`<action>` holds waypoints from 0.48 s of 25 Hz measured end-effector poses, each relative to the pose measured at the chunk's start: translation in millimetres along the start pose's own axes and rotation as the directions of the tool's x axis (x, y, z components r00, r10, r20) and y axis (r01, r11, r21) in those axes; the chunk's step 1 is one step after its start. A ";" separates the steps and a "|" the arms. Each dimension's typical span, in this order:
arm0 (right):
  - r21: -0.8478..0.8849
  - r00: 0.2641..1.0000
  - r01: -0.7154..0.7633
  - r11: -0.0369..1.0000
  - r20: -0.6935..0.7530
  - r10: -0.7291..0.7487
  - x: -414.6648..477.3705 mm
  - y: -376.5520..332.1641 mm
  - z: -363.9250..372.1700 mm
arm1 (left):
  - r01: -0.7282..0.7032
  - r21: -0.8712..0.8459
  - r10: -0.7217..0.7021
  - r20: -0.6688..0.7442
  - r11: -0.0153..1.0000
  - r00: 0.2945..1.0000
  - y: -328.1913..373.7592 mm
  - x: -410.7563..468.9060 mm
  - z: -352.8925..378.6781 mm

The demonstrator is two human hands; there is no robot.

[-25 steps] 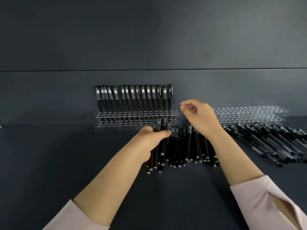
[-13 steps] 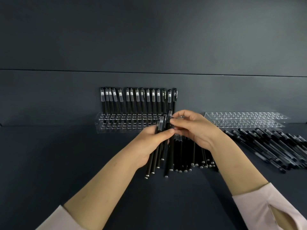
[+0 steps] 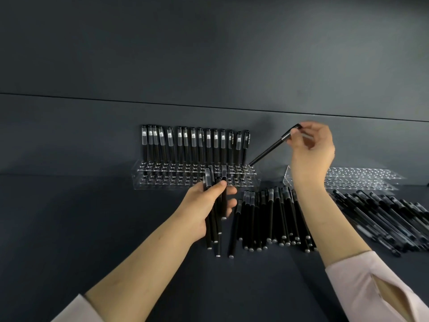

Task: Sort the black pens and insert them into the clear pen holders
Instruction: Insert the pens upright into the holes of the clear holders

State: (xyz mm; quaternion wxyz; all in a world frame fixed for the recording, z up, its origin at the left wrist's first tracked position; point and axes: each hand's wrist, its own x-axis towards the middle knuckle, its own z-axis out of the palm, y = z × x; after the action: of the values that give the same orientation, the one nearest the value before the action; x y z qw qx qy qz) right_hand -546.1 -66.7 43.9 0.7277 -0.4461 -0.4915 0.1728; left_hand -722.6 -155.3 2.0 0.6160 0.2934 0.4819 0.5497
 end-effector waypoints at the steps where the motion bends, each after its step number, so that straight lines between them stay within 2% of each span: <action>1: -0.018 0.999 0.033 0.999 -0.001 -0.033 1.7 -0.5 2.3 | 0.003 0.000 -0.003 -0.011 1.000 1.000 0.1 1.0 0.4; 7: -0.136 0.985 0.137 0.981 0.125 -0.120 7.9 5.3 17.5 | 0.019 -0.033 -0.021 -0.065 0.999 0.998 0.6 5.7 -2.3; 12: -0.246 0.941 0.272 0.930 0.270 -0.204 8.9 19.3 29.9 | 0.020 -0.062 -0.022 -0.022 0.998 1.000 5.0 3.3 -6.5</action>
State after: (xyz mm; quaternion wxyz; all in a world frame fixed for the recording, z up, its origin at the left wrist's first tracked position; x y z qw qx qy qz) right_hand -564.4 -35.7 36.6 0.6081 -0.4569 -0.6460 0.0643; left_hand -730.7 -152.2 3.2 0.6250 0.2628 0.4747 0.5613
